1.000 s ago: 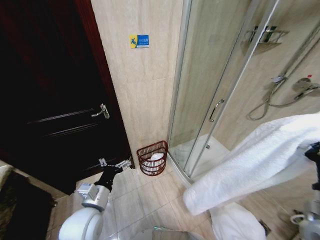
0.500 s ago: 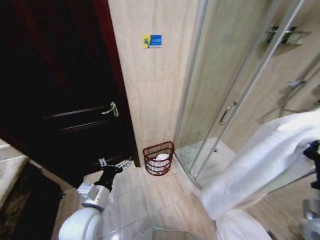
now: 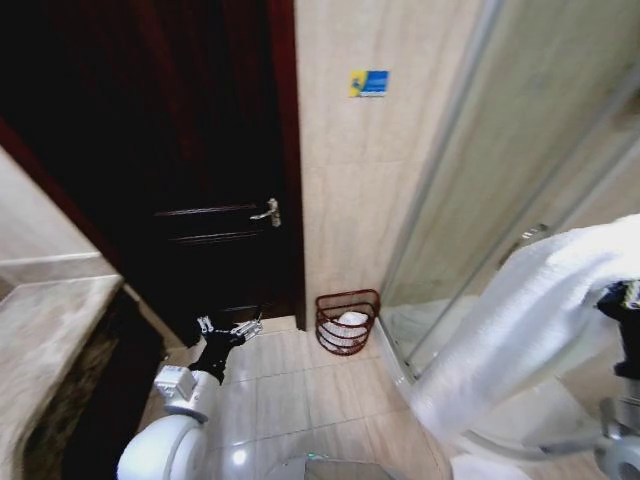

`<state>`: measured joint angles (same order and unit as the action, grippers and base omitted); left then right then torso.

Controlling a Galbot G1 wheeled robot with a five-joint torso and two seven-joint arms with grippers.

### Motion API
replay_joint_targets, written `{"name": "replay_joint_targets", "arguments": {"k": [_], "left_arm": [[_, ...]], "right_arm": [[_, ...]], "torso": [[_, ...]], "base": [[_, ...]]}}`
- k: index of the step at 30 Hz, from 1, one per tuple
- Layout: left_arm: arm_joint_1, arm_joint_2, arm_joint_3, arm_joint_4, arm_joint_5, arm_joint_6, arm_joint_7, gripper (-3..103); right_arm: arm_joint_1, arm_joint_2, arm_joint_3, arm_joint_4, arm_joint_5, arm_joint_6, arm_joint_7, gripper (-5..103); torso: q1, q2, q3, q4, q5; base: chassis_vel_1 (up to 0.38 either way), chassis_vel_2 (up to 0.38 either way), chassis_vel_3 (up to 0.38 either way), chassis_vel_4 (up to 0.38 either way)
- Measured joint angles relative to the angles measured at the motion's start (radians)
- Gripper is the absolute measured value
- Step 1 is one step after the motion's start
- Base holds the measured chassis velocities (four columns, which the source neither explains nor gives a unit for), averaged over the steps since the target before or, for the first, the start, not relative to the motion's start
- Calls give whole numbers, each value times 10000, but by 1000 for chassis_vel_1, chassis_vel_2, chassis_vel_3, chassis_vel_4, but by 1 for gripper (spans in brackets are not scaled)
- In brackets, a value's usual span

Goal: Discard the used towel into the hamper.

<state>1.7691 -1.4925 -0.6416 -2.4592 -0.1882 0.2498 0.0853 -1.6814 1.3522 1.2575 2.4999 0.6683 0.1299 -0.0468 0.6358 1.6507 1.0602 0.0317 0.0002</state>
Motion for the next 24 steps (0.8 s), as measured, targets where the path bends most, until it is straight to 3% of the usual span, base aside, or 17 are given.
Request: {"name": "replay_joint_targets", "arguments": {"k": [9,24], "left_arm": [[0,0,0,0,0,0,0,100],[1,0,0,0,0,0,-1,100]], "right_arm": [[271,-186,-30,1,339,523,-415,5],[174,31,-127,1,335,624,-893,5]], "torso": [[0,0,0,-3,-5],[0,0,0,-2,-3]], "base": [[85,75,66,74],[0,0,0,0]]}}
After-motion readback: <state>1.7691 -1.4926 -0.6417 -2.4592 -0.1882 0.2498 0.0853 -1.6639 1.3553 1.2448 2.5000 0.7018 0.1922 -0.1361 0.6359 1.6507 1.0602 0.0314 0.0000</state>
